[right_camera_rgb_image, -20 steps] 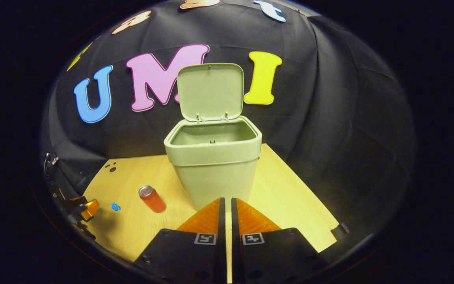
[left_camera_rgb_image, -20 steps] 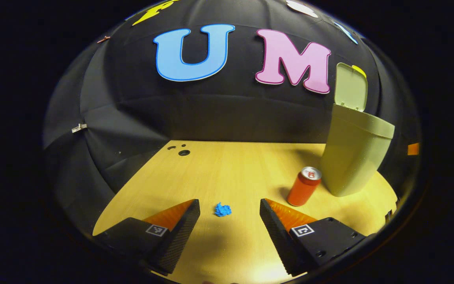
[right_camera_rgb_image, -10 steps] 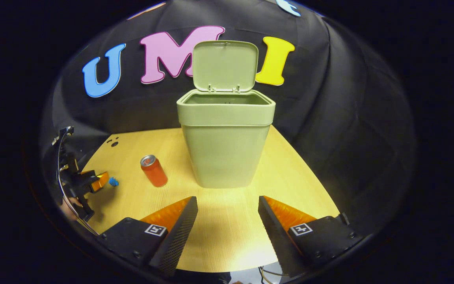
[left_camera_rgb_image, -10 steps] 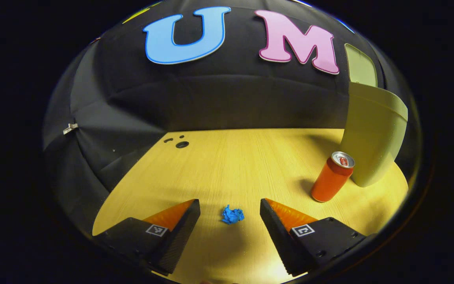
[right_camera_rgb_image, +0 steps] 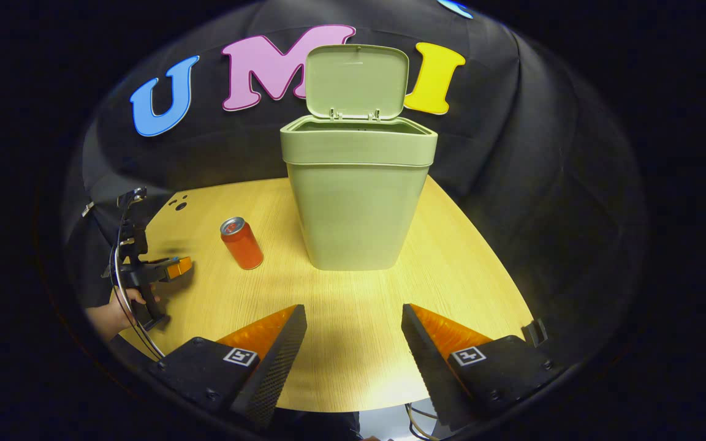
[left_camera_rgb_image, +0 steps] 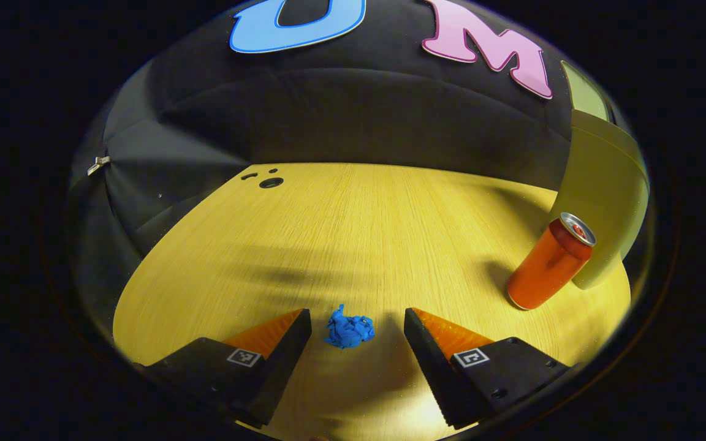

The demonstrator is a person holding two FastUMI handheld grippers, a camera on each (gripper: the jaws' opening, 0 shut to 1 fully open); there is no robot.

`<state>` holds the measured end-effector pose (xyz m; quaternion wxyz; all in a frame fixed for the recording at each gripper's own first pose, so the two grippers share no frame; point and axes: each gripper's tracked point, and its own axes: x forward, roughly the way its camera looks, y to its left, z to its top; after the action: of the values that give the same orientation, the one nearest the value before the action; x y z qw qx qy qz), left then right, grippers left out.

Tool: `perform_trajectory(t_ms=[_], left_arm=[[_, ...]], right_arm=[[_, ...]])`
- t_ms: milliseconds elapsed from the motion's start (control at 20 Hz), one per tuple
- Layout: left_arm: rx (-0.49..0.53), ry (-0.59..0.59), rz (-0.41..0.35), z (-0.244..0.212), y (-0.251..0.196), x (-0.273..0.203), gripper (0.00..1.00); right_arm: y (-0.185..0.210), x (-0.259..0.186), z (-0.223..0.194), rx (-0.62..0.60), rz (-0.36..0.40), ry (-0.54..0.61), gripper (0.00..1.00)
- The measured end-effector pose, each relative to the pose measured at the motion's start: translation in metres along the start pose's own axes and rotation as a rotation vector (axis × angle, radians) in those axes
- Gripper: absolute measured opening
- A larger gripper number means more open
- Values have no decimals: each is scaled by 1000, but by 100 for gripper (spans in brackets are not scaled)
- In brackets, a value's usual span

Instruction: Press the lid of the desktop garbage bin to open it, pick up the crumpled paper on the desktop and throw it into the bin, then pick up the pop can on the desktop and drop it into the bin, and finally close the garbage bin lid.

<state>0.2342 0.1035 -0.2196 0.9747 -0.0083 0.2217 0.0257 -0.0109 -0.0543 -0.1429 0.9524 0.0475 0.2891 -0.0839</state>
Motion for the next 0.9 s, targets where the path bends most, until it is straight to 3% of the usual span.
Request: perform_trajectory(t_ms=[150,550,700,850,900], left_arm=[[-8,13,10,-5,3,8,98],[42,4,8,-9,6,6,74],[64,-4,7,-11,9,5,39],[88,1,9,-10,8,3,27],[90,3,3,-10,6,2,29]], right_arm=[[-2,3,-4,2,-5,14,98],[5,6,-12,8,-1,30,99],[11,1,-17,15,11,38,99],[12,-4,-20,10,7,32,99],[11,-5,-21,10,4,30,99]])
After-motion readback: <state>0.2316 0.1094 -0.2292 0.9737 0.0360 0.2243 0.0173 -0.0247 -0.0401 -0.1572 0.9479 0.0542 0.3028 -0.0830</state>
